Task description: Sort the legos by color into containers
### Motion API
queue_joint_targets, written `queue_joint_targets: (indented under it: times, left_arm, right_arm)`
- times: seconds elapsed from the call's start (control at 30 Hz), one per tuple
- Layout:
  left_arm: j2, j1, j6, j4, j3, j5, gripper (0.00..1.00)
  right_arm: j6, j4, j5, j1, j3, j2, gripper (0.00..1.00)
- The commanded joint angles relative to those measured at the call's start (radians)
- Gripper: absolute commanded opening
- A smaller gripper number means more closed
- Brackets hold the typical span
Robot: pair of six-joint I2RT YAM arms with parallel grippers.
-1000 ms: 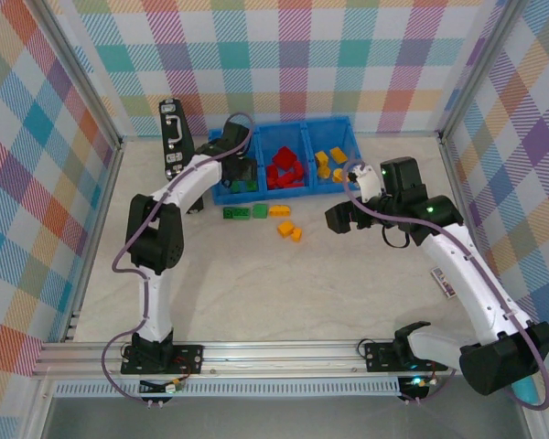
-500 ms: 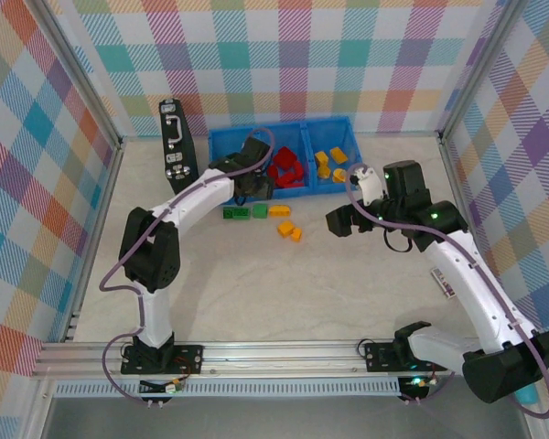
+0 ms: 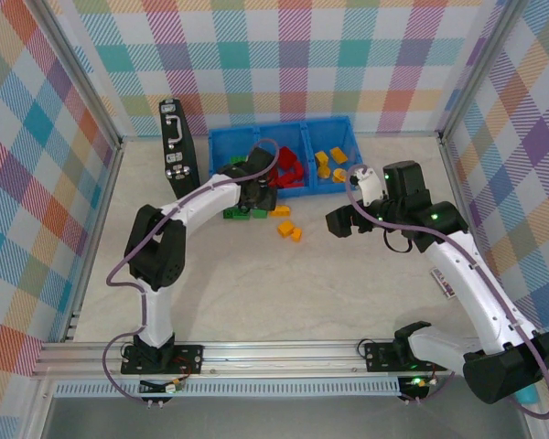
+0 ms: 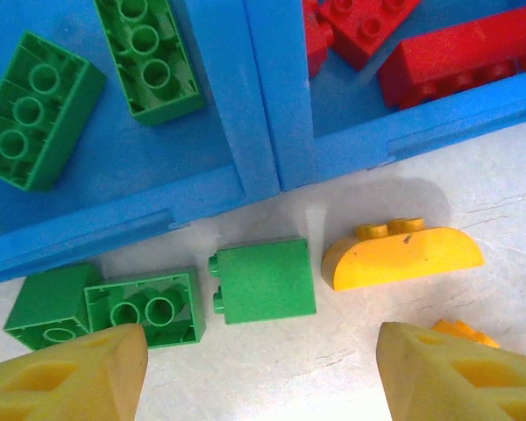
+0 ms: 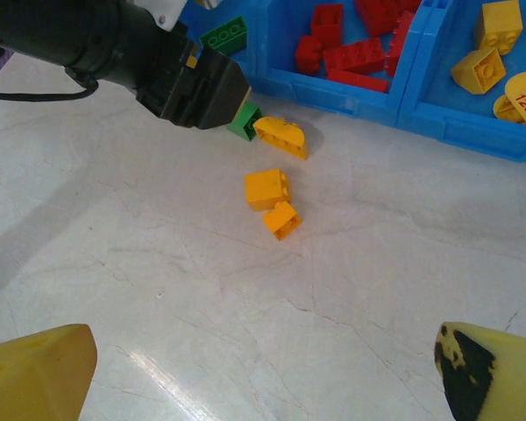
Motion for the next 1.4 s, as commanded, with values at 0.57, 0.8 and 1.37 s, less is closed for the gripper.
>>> queue_joint_targets:
  times: [0.57,0.8,1.37]
  left_arm:
    - [0.129,-0.001,-0.033,0.029,0.021,0.024,0.62]
    - [0.144,0.003,-0.033,0.031,0.022,0.028,0.58]
    - [0.093,0.005,-0.016,0.003,-0.043,-0.003,0.59]
  right_arm:
    - [0.026,0.023,0.026,0.008,-0.001,0.042,0.99]
    - [0.025,0.021,0.025,0.008,0.004,0.054,0.99]
    - [0.028,0.025,0.011,0.008,0.000,0.062,0.99]
